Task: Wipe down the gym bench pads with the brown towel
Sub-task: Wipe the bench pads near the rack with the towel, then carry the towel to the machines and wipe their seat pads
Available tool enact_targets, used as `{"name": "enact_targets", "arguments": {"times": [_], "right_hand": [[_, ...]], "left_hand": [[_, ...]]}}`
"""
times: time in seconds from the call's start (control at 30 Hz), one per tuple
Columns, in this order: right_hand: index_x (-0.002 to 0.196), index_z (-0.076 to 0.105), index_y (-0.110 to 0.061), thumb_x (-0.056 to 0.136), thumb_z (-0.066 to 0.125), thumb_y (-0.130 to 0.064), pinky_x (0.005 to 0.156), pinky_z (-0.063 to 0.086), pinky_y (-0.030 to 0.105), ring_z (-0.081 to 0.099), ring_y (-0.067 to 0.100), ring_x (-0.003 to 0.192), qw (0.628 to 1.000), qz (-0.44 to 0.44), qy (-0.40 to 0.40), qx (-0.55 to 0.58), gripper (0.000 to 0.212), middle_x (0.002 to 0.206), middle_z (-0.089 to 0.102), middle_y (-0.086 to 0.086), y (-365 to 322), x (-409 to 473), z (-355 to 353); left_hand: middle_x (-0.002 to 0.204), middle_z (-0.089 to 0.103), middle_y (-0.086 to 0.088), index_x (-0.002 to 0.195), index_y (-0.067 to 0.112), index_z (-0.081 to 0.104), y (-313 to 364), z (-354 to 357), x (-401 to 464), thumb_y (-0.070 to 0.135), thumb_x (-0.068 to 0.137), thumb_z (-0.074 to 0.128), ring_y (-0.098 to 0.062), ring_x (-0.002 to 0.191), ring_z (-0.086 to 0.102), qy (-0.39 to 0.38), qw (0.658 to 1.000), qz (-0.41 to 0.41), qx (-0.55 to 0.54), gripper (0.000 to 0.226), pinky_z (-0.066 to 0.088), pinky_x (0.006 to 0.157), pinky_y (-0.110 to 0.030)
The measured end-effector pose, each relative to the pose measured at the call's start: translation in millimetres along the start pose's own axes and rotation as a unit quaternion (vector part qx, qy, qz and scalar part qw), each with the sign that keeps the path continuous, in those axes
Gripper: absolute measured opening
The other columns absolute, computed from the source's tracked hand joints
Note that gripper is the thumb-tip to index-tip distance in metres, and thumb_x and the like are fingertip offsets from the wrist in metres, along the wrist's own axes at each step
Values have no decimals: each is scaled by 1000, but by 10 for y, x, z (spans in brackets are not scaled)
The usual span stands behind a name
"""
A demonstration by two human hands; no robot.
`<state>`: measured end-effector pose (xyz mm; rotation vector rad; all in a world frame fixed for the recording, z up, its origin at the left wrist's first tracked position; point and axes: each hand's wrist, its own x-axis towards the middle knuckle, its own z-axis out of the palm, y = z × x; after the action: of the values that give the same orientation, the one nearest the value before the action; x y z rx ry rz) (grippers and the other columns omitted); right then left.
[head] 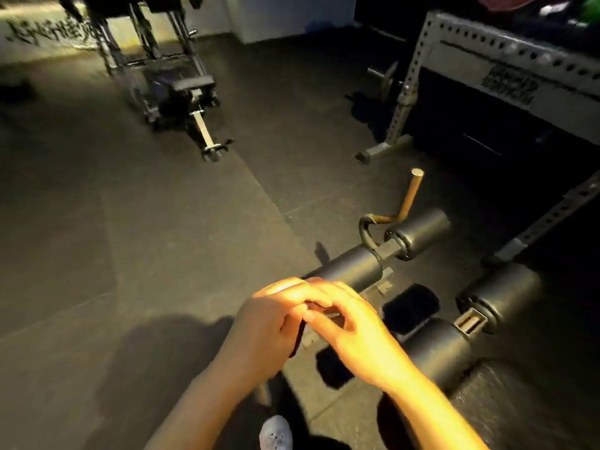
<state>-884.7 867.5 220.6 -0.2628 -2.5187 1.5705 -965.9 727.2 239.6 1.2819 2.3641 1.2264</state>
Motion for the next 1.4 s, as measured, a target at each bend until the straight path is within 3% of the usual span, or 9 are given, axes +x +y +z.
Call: {"name": "enact_targets", "arguments": {"times": [0.13,0.27,0.37,0.53,0.6,0.73,1.0,1.3,1.4], "right_hand": [[91,67,-22,89,71,-17,85,42,15,56,6,103,999,-38,-22,-13,6,106,58,-5,-288,641,333],[83,66,-17,81,68,-35,90,47,29,59,12,101,998,-58,-5,17,18,101,59,-10,-547,1161,590],[84,61,-23,86,63,-20,81,49,39,63,19,88,994,-70,-18,76,4,90,65,-2,-781,1588,752],[85,59,-19,91,61,-8,67,43,29,54,17,72,992,-90,-14,85,13,78,59,1,-1017,2450,923],[83,59,-20,92,61,-8,67,42,26,52,11,69,992,-87,19,90,15,77,57,2,-991,2876,917],[83,60,-19,93,62,-15,68,43,27,56,22,79,992,-58,68,84,11,81,58,3,-834,3832,850],[80,56,-13,95,59,-25,57,37,21,48,14,63,996,-58,59,27,19,73,54,3,-890,5473,1110],[71,52,-23,84,63,-50,55,38,27,50,12,61,990,-52,46,-123,32,67,57,-6,-965,7062,1468],[67,48,-27,79,61,-62,55,39,32,50,11,58,985,-39,55,-161,39,62,56,-7,-1058,7643,1655]], "left_hand": [[99,57,31,114,40,55,-330,-645,59,10,87,45,3,93,58,62,997,-3,52,41,42,84,-12],[105,61,31,115,51,56,-627,-1140,69,27,87,48,6,104,57,121,992,-26,14,38,38,88,-4],[109,64,27,116,65,49,-868,-1361,157,32,76,68,0,102,63,134,984,-86,-78,55,44,87,-16],[83,68,16,96,42,65,-1488,-1709,631,14,81,80,-3,71,63,178,969,-153,-80,35,47,63,-18],[68,63,11,87,32,63,-1801,-1878,892,33,82,73,-5,59,55,185,965,-173,-71,12,43,58,-28],[68,63,7,89,39,65,-2334,-2240,1526,58,77,56,-8,61,51,180,964,-183,-69,24,43,61,-35],[75,69,4,90,37,67,-3106,-3161,2528,11,93,66,-8,71,62,231,945,-213,-88,26,44,66,-14],[88,66,24,89,33,64,-4345,-4134,3580,1,96,54,4,90,61,321,914,-222,-110,33,41,74,-5],[93,65,21,91,35,65,-4798,-4474,3942,9,97,56,3,94,60,340,905,-225,-119,27,43,81,-15]]}}
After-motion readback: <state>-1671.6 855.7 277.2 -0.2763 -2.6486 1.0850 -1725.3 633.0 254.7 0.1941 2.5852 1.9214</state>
